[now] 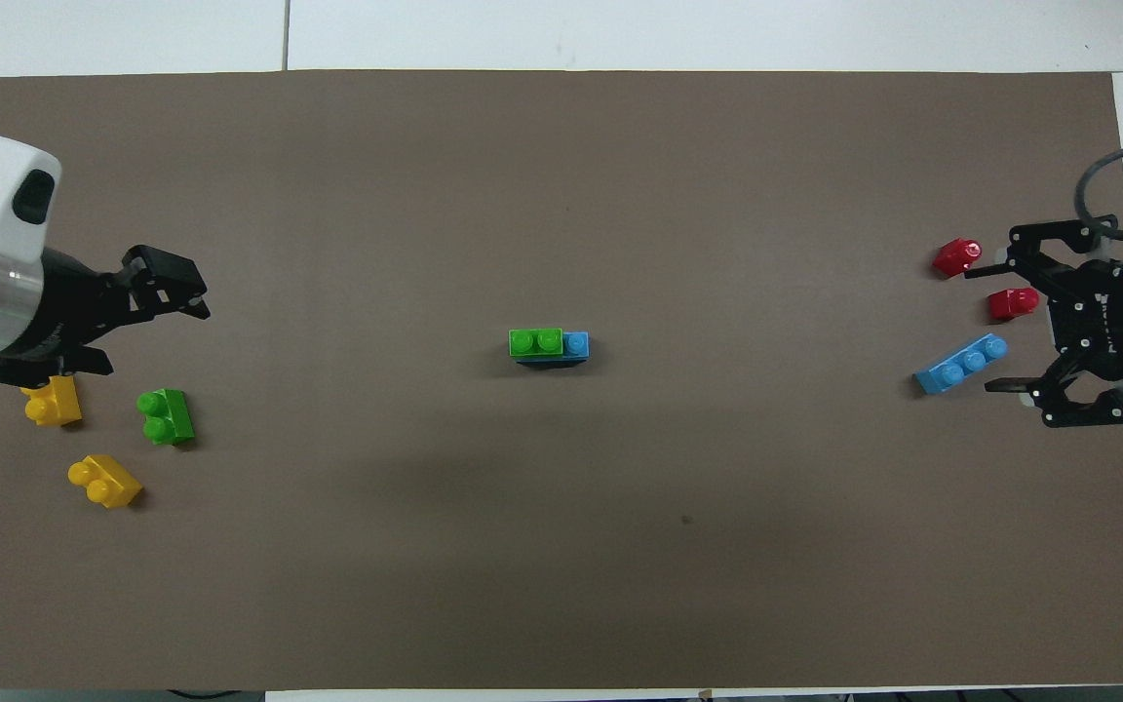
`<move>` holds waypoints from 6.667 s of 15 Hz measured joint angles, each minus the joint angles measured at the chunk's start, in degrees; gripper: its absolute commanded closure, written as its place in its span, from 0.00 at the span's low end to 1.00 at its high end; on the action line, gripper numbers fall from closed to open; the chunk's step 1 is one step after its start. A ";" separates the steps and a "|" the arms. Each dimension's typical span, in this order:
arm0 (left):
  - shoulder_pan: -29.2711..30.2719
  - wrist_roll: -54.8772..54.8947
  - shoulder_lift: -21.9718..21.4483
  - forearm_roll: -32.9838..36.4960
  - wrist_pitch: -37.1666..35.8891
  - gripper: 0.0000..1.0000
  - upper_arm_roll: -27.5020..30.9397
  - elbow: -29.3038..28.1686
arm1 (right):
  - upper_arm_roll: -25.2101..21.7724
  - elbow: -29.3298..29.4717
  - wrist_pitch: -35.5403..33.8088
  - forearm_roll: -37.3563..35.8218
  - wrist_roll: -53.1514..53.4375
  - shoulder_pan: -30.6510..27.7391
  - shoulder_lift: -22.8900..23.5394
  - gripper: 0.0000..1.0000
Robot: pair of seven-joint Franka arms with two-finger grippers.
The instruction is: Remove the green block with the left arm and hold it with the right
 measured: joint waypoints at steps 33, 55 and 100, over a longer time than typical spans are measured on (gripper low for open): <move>-22.66 -79.36 11.10 -3.33 28.01 0.00 -0.49 -10.22 | 0.61 6.17 25.61 12.48 14.30 21.48 27.98 0.01; -25.33 -88.26 18.86 -3.31 36.06 0.00 -0.34 -10.20 | 0.33 -0.50 37.78 12.48 18.15 32.49 33.94 0.00; -26.12 -93.58 22.87 -0.52 41.47 0.52 0.14 -9.28 | 0.25 -2.76 45.35 12.48 17.87 31.97 33.97 1.00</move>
